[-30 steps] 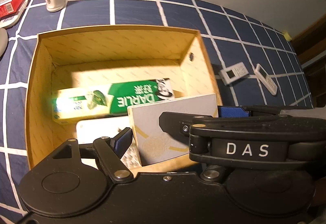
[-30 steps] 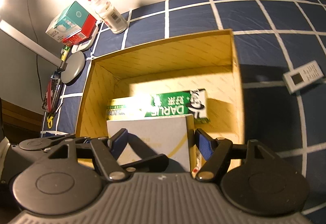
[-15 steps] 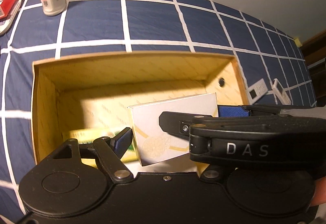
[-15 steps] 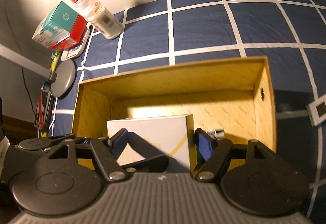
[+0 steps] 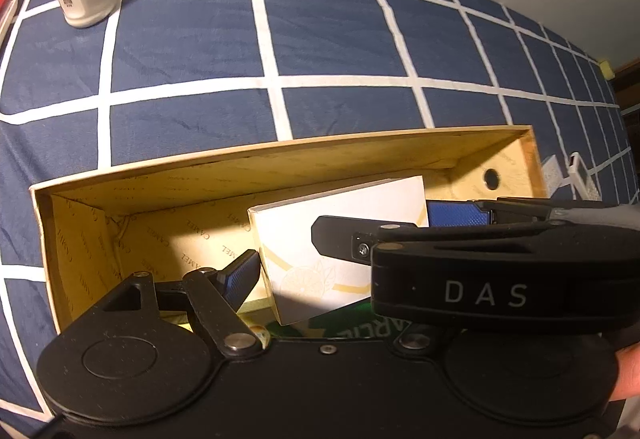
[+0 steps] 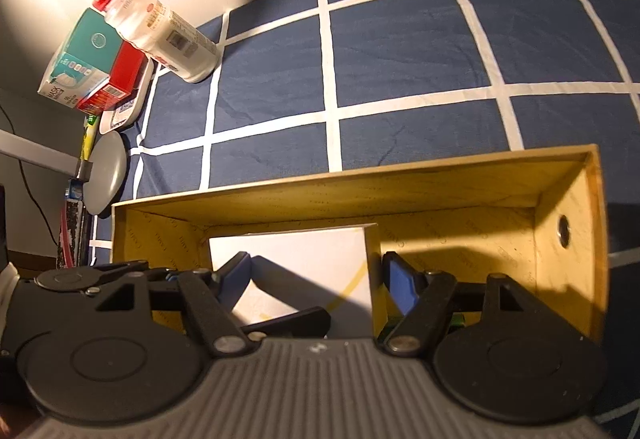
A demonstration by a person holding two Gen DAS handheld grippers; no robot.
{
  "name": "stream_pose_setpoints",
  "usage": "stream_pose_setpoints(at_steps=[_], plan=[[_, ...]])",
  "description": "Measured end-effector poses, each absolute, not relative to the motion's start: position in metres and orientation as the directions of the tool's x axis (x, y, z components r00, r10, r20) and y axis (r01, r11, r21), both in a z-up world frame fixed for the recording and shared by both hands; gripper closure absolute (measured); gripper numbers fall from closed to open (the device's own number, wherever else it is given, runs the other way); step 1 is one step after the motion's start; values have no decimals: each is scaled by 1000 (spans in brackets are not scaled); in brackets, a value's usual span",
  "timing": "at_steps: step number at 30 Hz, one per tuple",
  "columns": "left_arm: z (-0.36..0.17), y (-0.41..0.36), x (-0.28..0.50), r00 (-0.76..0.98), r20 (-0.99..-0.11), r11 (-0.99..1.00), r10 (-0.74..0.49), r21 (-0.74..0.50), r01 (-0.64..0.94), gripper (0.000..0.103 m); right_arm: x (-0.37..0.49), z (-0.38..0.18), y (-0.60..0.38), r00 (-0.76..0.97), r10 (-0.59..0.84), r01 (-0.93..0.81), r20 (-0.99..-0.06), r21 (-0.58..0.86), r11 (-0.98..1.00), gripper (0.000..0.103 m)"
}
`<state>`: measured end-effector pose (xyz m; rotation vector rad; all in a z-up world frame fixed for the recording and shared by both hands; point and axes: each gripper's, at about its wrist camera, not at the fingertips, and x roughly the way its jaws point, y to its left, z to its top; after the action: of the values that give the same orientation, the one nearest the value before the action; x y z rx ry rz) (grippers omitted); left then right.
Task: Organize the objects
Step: 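Lift the white booklet with the right tool and carry it over the cardboard box, then lower the booklet into the box and open the right tool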
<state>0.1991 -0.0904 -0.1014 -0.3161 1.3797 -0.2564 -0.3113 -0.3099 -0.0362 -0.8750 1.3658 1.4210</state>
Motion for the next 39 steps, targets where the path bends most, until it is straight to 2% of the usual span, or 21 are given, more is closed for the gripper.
stream_pose_setpoints(at_steps=[19, 39], plan=[[-141, -90, 203, 104, -923, 925, -372, -378, -44, 31, -306, -79, -310, -281, 68, -944, -957, 288, 159, 33], [-127, -88, 193, 137, -941, 943, -308, -321, -84, 28, -300, -67, -314, -240, 97, -956, -966, 253, 148, 34]])
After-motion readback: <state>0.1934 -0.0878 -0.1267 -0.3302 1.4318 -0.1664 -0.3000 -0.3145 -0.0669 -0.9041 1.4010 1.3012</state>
